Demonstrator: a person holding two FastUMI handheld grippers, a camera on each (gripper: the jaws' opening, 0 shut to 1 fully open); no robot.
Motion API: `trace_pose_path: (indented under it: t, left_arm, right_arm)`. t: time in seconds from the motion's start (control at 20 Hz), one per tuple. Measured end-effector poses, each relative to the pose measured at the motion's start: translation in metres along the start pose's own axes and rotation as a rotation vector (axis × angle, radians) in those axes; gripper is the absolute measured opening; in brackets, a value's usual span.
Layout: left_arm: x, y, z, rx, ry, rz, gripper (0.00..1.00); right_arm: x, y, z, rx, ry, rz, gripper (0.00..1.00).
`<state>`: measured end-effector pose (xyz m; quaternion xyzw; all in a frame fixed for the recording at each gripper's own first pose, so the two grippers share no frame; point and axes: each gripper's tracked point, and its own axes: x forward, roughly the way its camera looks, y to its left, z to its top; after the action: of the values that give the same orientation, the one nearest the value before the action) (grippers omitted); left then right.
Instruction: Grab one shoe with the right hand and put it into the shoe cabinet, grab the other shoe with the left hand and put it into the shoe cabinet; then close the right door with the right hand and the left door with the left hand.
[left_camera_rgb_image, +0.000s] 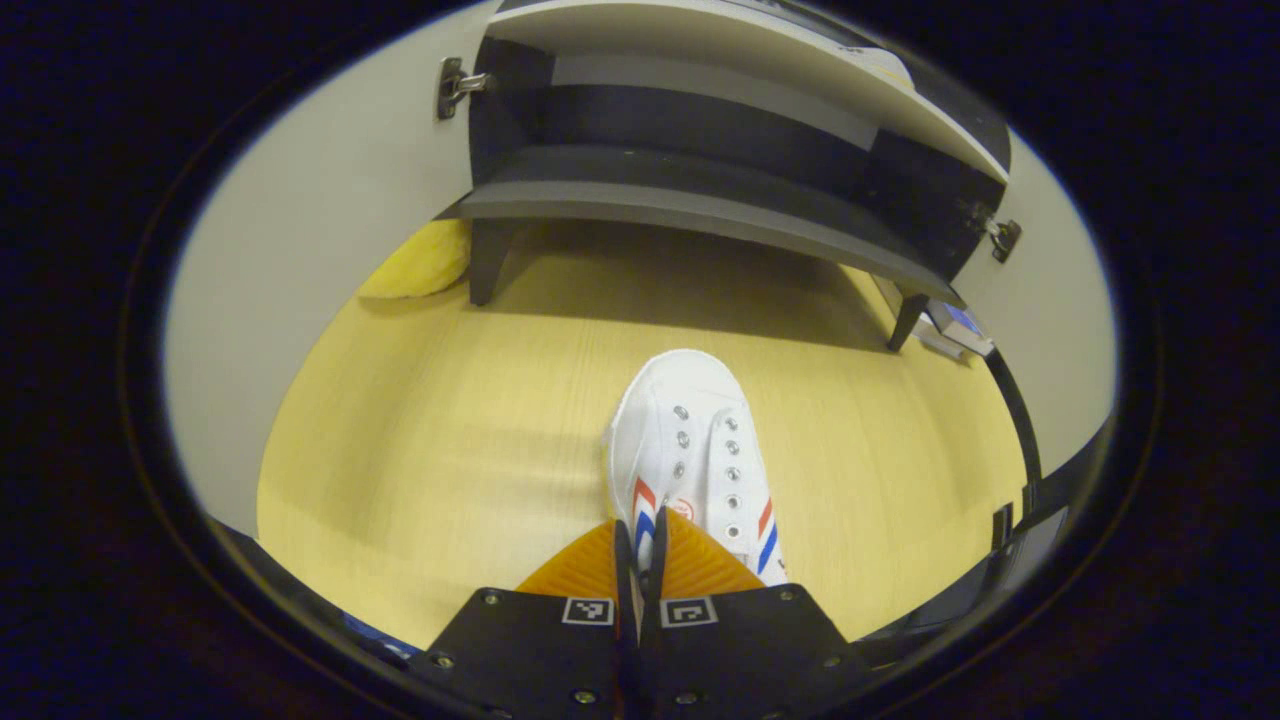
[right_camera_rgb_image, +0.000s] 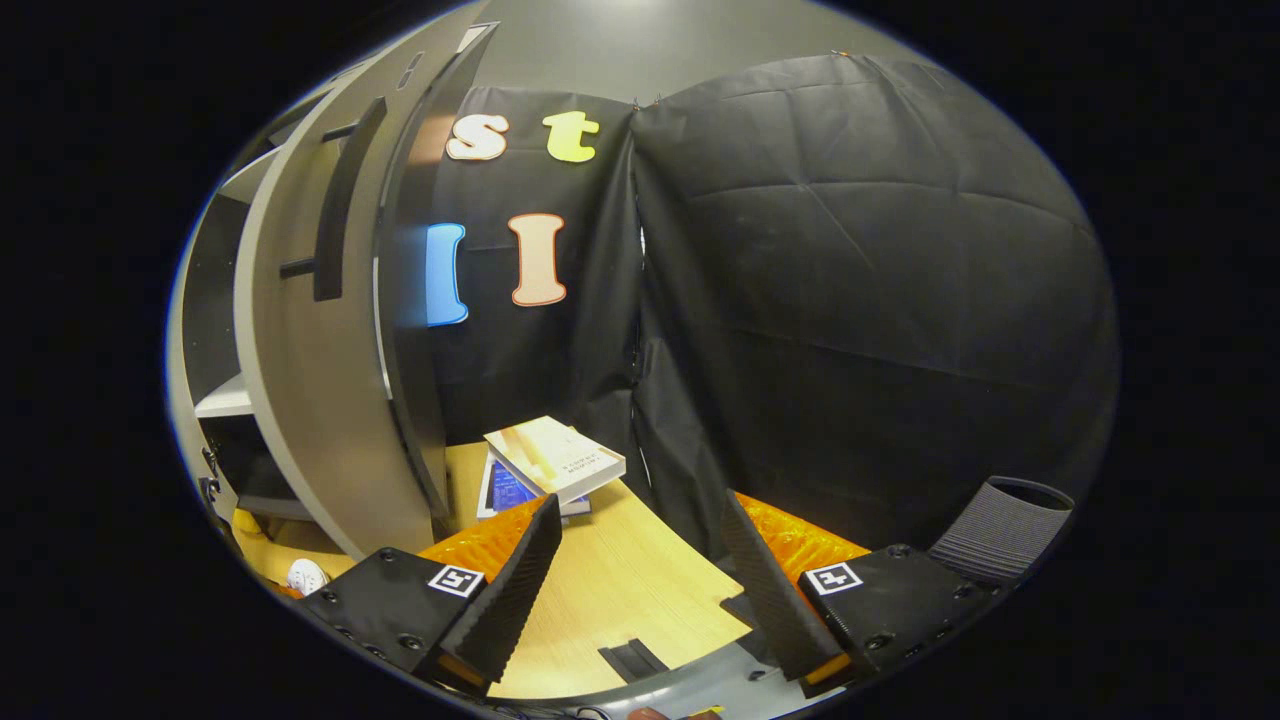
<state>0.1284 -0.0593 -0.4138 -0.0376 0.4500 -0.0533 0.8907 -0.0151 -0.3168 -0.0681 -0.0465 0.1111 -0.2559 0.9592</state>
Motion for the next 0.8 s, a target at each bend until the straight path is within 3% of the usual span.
trace_pose_path:
  t: [0.25,0.45,0.8]
  left_arm:
    - [-0.037,0.012,0.043,-0.068,-0.122,-0.048,0.02]
    - [-0.051,0.019,0.061,0.011,-0.203,-0.066,0.02]
    - [-0.046,0.013,0.060,0.003,-0.422,-0.084,0.02]
  right_arm:
    - [0.041,0.003,0.014,-0.036,-0.022,0.036,1.00]
    - [0.060,0.008,0.031,-0.017,-0.059,0.045,1.00]
    - [0.070,0.007,0.033,0.005,-0.070,0.050,0.97]
